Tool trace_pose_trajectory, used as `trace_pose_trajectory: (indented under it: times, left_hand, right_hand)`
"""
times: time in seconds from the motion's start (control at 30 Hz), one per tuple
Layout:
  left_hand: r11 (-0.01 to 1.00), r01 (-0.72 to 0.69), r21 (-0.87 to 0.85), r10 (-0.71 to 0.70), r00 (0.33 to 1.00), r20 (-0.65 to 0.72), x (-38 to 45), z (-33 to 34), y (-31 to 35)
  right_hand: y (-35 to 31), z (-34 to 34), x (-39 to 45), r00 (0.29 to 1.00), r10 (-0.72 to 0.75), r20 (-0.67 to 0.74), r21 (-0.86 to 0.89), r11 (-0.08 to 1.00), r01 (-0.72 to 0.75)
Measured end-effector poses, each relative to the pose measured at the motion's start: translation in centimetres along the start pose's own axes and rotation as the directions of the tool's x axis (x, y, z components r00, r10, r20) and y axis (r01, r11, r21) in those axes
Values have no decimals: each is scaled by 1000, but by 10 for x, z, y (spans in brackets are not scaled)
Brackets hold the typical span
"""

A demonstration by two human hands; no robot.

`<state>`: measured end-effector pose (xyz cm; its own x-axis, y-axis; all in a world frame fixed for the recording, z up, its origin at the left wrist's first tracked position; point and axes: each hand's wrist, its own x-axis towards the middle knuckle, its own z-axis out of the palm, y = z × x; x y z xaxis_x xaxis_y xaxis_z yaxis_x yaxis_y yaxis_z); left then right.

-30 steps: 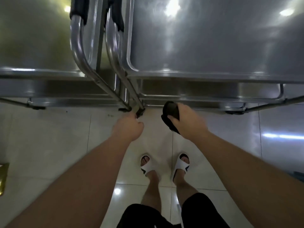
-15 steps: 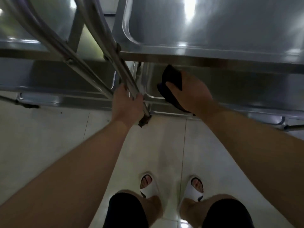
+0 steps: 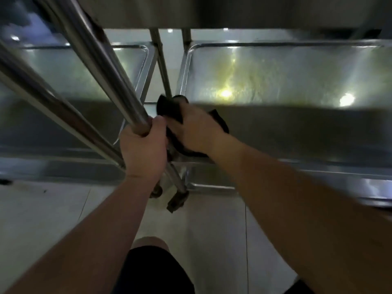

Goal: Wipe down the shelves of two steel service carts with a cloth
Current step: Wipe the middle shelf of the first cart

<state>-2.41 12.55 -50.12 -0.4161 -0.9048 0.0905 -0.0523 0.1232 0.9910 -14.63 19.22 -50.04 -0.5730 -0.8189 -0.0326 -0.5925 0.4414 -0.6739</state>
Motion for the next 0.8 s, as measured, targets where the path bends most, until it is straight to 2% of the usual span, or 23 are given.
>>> trace_pose_trajectory:
  times: [0.07, 0.1, 0.17, 0.23, 0.33, 0.43, 0.5, 0.6, 0.67, 0.73, 0.8]
  left_hand:
    - [998, -43, -53, 38, 995, -87, 4, 8, -7]
    - [995, -62, -75, 53, 992, -114, 7, 11, -9]
    - [991, -86, -104, 70, 987, -142, 10, 15, -11]
    - [990, -92, -104, 76, 986, -146, 10, 16, -12]
    - [988, -82, -133, 67, 991, -112, 8, 16, -8]
    - [990, -61, -129, 49, 994, -95, 4, 14, -5]
    - [991, -59, -123, 47, 994, -101, 2, 15, -3]
    - [980, -50, -190, 32, 995, -96, 0, 19, 0]
    - [973, -30, -227, 11, 996, -85, 1, 19, 2]
    - [973, -23, -228, 7, 998, -69, 0, 19, 3]
    - [973, -33, -227, 19, 998, -63, 0, 19, 3]
  right_hand:
    - [7, 20, 6, 997, -33, 67, -215, 975, 46]
    - [10, 24, 7, 997, -48, 59, -254, 965, 61]
    - [15, 24, 5, 994, -90, 63, -252, 962, 103]
    - [21, 19, -7, 984, -120, 135, -269, 951, 153]
    - [37, 2, -46, 980, -76, 185, -299, 945, 130]
    - [73, -38, -91, 992, 56, 117, -342, 940, -13]
    - [107, -76, -118, 982, 191, 13, -345, 922, -175]
    - [148, -118, -144, 904, 416, -95, -327, 845, -423]
    - [155, -117, -144, 847, 507, -162, -293, 795, -532]
    - [140, -97, -130, 796, 519, -312, -240, 768, -594]
    - [105, -65, -104, 782, 500, -371, -205, 778, -594]
